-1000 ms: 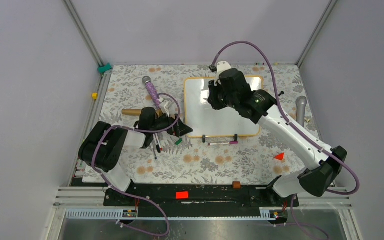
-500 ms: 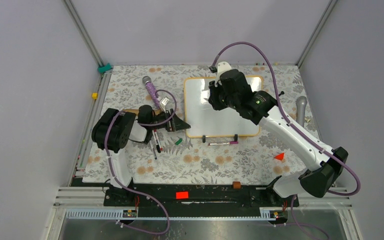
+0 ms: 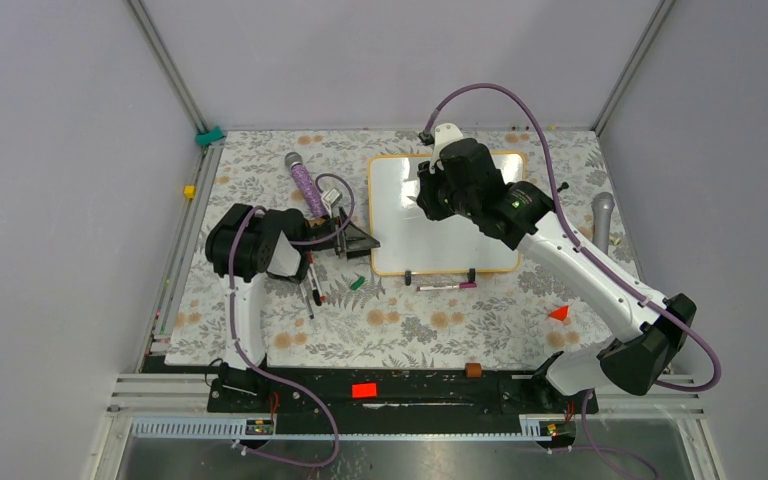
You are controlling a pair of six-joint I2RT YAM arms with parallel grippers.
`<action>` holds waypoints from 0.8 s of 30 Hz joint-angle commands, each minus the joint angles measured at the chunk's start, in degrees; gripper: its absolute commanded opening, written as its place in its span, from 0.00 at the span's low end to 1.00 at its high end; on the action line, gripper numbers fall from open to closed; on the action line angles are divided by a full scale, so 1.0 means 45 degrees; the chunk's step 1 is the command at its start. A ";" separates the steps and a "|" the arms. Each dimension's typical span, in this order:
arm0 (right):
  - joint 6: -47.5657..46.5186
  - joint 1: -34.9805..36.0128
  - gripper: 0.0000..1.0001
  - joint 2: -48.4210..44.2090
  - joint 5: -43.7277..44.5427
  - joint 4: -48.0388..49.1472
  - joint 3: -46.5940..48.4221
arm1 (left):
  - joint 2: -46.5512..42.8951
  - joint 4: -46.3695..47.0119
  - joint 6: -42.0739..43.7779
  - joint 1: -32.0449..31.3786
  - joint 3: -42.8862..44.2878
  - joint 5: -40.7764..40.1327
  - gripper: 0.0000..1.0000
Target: Write a sentence on the whiteboard
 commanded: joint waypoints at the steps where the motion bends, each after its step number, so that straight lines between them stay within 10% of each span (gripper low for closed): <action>1: -0.0107 0.0064 0.00 -0.0360 -0.0010 0.0418 0.0060 | 0.0717 0.0709 -0.0685 0.0244 0.0387 0.0489 0.99; 24: 0.0283 0.0059 0.00 -0.0632 -0.0398 0.0418 -0.0101 | 0.1464 0.0708 -0.2140 0.0281 0.0747 0.0560 0.99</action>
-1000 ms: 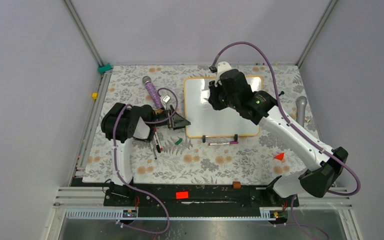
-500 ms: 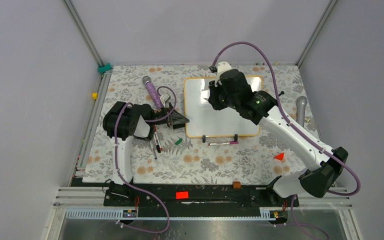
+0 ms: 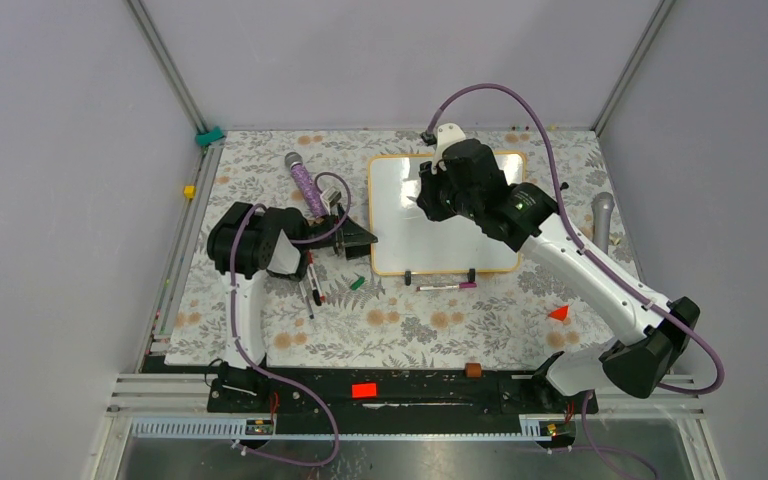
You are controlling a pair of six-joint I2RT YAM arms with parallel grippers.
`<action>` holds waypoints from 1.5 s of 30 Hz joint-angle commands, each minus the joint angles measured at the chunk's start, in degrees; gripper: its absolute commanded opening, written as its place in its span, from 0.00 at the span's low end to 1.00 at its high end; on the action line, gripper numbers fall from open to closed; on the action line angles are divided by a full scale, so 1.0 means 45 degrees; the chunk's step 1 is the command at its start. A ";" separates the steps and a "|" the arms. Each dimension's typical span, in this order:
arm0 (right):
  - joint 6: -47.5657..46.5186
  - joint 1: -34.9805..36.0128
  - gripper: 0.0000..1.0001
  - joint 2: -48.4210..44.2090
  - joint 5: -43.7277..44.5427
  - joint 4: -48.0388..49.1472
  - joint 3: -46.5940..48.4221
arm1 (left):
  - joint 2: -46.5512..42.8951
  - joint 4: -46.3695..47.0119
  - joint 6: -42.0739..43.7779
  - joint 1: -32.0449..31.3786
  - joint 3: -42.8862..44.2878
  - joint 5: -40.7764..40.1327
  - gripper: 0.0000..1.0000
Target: Write a sentence on the whiteboard
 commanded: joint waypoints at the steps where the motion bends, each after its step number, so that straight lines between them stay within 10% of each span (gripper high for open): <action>1: 0.0161 0.0054 0.00 -0.0410 -0.0292 0.0389 -0.0024 | 0.1273 0.0347 -0.0835 0.0095 0.0497 0.0329 0.99; 20: 0.0171 0.0064 0.00 -0.0553 -0.0299 0.0372 -0.0161 | 0.2300 0.0363 -0.1635 0.0380 0.0620 0.0214 0.99; 45: 0.0101 0.0067 0.00 -0.0629 -0.0213 0.0498 -0.0309 | -0.2724 0.0259 0.1781 0.0325 -0.1353 0.0580 0.99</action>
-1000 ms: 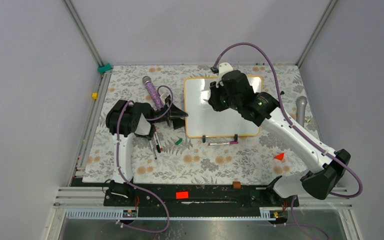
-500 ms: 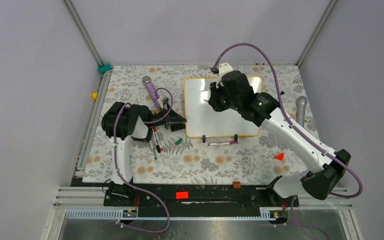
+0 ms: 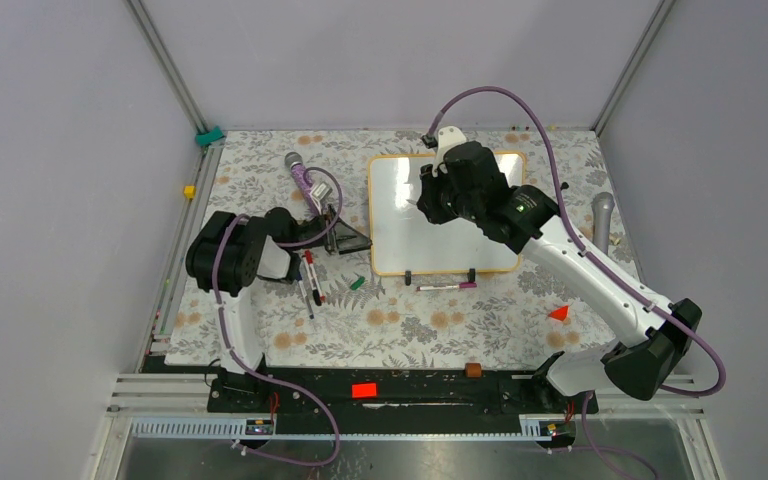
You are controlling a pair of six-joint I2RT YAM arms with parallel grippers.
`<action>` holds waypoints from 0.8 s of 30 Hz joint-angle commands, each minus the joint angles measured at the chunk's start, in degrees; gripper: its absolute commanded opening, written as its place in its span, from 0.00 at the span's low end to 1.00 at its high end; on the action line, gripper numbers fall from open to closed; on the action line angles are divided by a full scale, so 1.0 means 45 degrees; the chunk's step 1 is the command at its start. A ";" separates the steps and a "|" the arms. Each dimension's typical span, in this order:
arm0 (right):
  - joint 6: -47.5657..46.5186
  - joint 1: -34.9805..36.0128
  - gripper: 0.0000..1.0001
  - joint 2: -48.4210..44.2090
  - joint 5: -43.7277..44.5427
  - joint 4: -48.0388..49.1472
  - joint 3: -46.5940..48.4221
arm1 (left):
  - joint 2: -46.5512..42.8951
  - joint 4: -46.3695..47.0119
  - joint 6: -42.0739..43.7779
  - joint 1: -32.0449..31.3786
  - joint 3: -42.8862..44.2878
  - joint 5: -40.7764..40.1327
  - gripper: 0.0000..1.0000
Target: Write a sentence on the whiteboard
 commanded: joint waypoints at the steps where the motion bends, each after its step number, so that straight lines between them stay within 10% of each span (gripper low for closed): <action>1: -0.0018 0.0062 0.00 -0.0486 -0.0024 0.0501 -0.0055 | -0.0147 0.0532 0.0463 0.0040 0.0043 0.0383 0.99; 24: 0.0135 0.0057 0.00 -0.0807 -0.0073 0.0564 -0.0421 | 0.2708 0.0559 -0.1387 -0.0710 0.1437 0.0880 0.99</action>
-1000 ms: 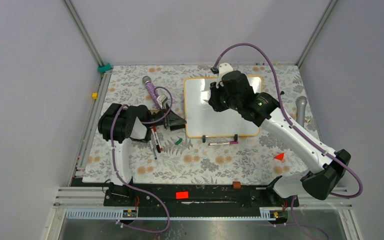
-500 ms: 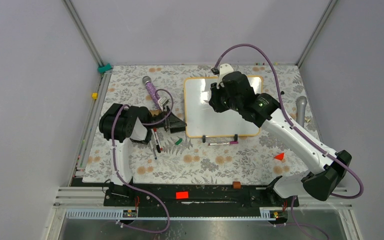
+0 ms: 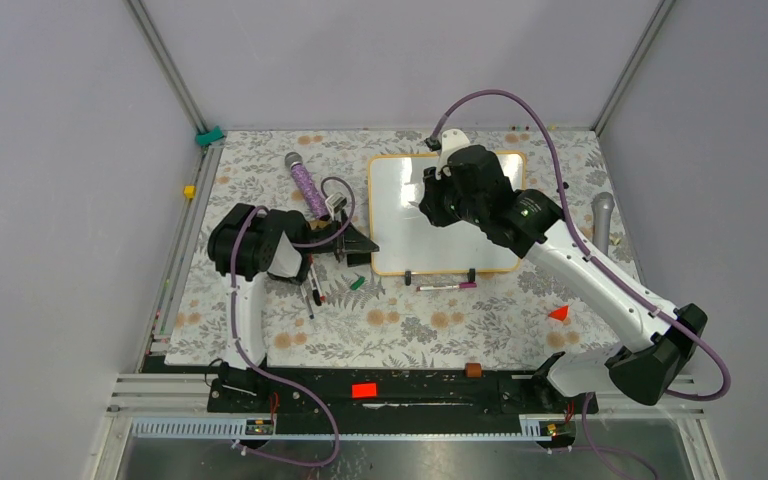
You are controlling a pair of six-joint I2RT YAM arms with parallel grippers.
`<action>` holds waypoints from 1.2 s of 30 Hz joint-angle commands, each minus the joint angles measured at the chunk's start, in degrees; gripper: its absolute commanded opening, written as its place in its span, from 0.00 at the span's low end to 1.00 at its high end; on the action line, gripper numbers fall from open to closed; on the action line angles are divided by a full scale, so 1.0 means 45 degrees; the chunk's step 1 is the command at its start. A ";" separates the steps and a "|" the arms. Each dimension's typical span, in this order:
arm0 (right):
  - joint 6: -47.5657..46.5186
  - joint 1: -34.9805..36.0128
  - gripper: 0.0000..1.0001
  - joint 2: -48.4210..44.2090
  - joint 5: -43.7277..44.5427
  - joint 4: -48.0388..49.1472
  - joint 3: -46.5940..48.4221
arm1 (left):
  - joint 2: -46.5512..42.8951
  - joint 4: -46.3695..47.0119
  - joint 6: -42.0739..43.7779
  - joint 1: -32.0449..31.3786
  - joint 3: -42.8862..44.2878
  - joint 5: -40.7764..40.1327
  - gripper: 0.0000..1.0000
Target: Write a sentence on the whiteboard
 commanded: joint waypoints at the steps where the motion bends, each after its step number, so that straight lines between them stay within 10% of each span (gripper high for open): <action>1: 0.0133 0.0061 0.00 -0.0436 -0.0073 0.0469 -0.0027 | 0.0605 0.0223 0.0013 -0.0196 0.0554 0.0265 0.99; 36: 0.0907 0.0051 0.00 0.0119 0.0066 0.0197 0.0451 | 0.3134 0.0260 -0.2815 -0.0202 0.2447 -0.0015 0.99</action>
